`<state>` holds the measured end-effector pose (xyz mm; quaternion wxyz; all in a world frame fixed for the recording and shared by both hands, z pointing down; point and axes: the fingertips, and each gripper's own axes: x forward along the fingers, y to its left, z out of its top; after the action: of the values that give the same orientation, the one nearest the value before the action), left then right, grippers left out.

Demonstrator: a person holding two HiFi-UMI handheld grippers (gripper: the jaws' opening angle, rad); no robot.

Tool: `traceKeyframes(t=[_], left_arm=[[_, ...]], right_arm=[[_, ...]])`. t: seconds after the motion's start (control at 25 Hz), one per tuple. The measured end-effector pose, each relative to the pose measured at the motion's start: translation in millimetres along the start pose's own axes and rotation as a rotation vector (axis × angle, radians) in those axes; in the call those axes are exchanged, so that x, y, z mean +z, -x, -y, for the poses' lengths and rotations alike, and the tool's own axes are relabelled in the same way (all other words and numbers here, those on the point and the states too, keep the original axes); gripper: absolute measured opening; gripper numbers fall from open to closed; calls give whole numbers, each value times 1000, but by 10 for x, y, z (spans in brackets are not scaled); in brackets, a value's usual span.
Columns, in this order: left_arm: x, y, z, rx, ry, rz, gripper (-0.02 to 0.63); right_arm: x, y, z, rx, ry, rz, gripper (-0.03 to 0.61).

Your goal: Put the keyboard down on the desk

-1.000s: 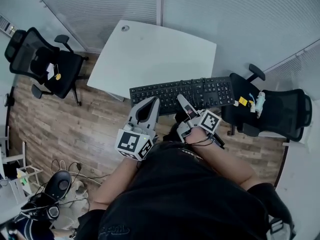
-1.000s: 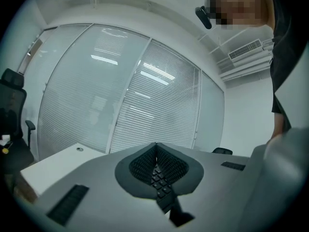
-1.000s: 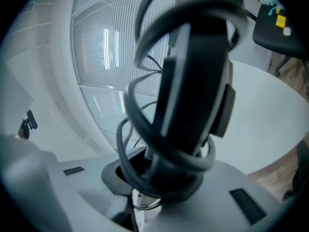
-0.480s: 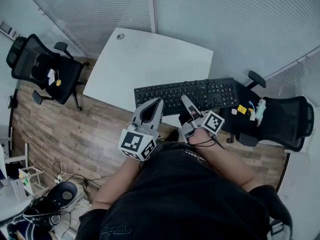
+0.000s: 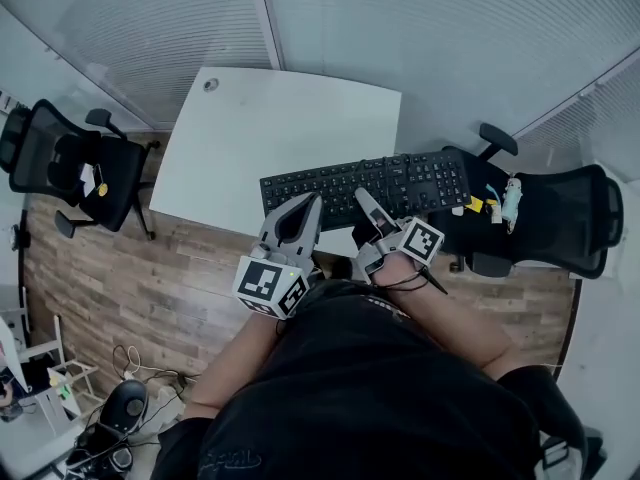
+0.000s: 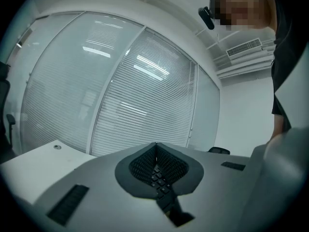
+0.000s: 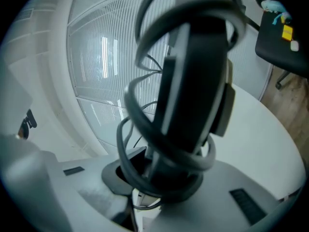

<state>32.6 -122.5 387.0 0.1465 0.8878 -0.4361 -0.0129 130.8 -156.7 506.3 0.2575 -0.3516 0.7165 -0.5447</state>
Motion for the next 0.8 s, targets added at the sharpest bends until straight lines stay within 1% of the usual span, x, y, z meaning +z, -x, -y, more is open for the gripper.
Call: traceKeyframes(t=[0.16, 0.32, 0.44, 0.8], left_arm=[[13, -132, 47, -28, 1, 3, 15], [-32, -264, 48, -59, 8, -19, 15], [-16, -295, -41, -61, 15, -25, 15], [-15, -395, -417, -54, 22, -58, 15]], right_arm=[[80, 32, 13, -4, 9, 8, 95], [157, 31, 65, -28, -6, 26, 95], [180, -37, 74, -30, 9, 32, 95], [139, -419, 155, -43, -13, 22, 95]])
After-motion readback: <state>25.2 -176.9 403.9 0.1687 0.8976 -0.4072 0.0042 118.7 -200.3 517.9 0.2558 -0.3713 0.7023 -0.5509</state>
